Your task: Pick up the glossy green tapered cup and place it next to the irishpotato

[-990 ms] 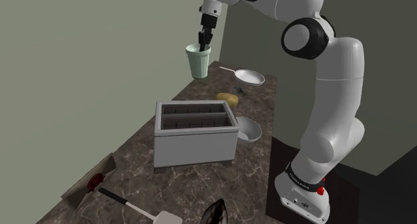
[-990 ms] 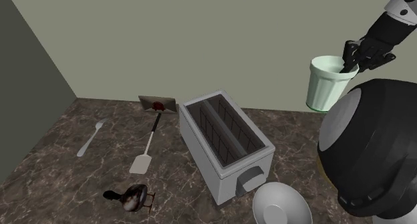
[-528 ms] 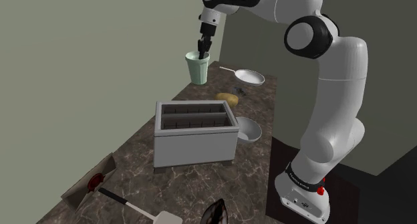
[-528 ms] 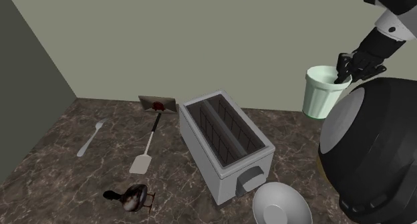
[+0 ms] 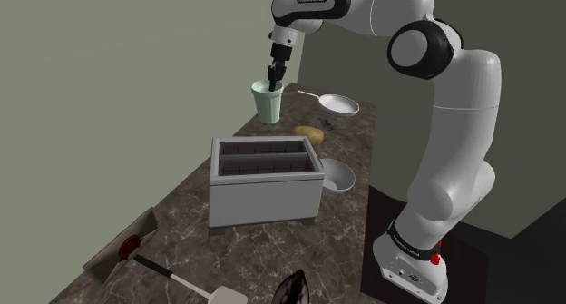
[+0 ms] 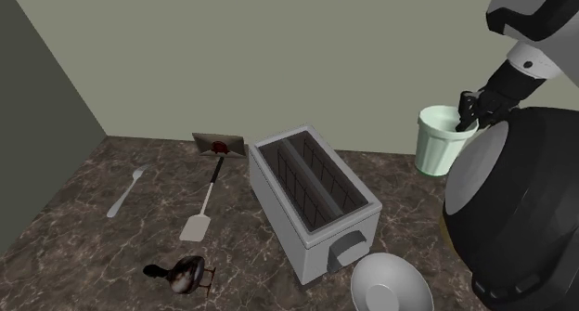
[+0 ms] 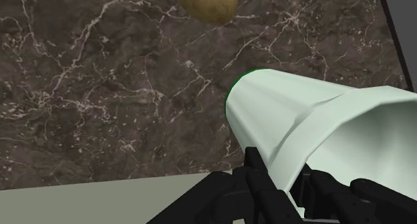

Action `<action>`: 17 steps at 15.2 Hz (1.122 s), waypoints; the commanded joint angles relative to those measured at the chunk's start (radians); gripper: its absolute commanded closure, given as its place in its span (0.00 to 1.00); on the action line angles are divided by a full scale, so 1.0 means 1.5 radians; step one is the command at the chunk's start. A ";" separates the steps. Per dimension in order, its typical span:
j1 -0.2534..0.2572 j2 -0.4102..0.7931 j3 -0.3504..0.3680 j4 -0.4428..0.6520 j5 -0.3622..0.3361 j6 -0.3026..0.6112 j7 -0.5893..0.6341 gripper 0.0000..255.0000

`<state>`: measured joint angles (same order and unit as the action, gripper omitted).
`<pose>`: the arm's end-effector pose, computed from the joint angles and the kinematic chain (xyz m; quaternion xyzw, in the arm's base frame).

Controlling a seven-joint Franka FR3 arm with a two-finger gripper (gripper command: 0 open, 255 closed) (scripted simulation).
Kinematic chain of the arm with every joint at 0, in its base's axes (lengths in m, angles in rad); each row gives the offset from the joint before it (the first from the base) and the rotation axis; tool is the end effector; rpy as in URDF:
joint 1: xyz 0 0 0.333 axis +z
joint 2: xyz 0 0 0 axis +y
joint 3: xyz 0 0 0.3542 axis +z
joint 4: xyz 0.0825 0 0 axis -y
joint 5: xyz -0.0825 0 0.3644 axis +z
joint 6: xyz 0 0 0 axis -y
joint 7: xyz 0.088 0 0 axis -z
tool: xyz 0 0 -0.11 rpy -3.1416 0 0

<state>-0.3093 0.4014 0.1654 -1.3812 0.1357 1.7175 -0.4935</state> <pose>0.6598 -0.1034 0.5200 -0.9824 -0.1558 -0.0028 0.1033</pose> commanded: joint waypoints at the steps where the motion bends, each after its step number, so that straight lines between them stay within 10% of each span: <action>1: 0.000 0.000 0.000 -0.019 0.001 0.019 -0.003 1.00; 17: 0.000 0.022 -0.002 -0.122 0.002 0.143 -0.022 1.00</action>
<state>-0.3095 0.4326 0.1629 -1.5634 0.1393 1.9277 -0.5269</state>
